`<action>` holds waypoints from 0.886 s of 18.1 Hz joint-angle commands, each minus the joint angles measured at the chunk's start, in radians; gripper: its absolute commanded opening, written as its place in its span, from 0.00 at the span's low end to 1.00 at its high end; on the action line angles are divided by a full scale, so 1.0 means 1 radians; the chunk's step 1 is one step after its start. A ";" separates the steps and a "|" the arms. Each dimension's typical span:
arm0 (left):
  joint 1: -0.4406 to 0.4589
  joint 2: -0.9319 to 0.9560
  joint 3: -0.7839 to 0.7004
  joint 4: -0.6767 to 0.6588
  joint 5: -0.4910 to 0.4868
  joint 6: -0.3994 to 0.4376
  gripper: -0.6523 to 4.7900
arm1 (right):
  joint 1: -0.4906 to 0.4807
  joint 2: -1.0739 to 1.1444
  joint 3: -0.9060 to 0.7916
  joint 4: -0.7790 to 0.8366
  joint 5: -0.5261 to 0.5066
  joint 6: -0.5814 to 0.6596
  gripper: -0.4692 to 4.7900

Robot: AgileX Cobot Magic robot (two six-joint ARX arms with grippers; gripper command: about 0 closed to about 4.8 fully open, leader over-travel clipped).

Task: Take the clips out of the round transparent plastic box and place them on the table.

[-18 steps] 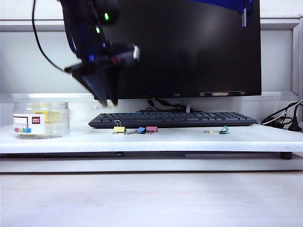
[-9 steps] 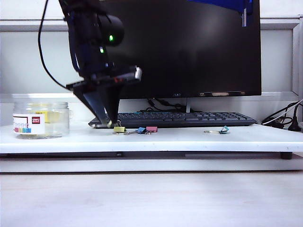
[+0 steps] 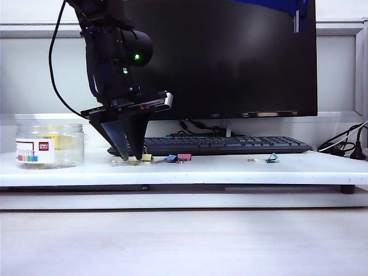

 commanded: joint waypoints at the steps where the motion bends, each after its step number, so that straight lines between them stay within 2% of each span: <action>1: -0.001 -0.001 0.003 -0.008 -0.002 0.001 0.46 | 0.002 -0.004 0.005 -0.013 -0.008 -0.024 0.37; 3: -0.001 -0.001 0.003 -0.015 -0.002 0.001 0.46 | 0.002 -0.004 0.005 -0.029 -0.008 -0.043 0.37; 5: -0.001 -0.001 0.003 -0.025 -0.002 0.001 0.69 | 0.002 -0.004 0.005 -0.056 -0.005 -0.058 0.37; 8: -0.001 -0.003 0.004 -0.031 -0.002 0.001 0.69 | 0.002 -0.004 0.005 -0.056 -0.005 -0.058 0.37; 11: -0.001 -0.016 0.005 -0.031 -0.002 0.001 0.77 | 0.002 -0.004 0.005 -0.056 -0.006 -0.058 0.37; 15: 0.000 -0.127 0.005 -0.008 -0.003 0.006 0.76 | 0.002 -0.004 0.006 -0.049 -0.013 -0.079 0.37; 16: 0.001 -0.174 0.005 -0.017 -0.034 0.022 0.76 | 0.002 -0.004 0.009 -0.050 -0.016 -0.098 0.37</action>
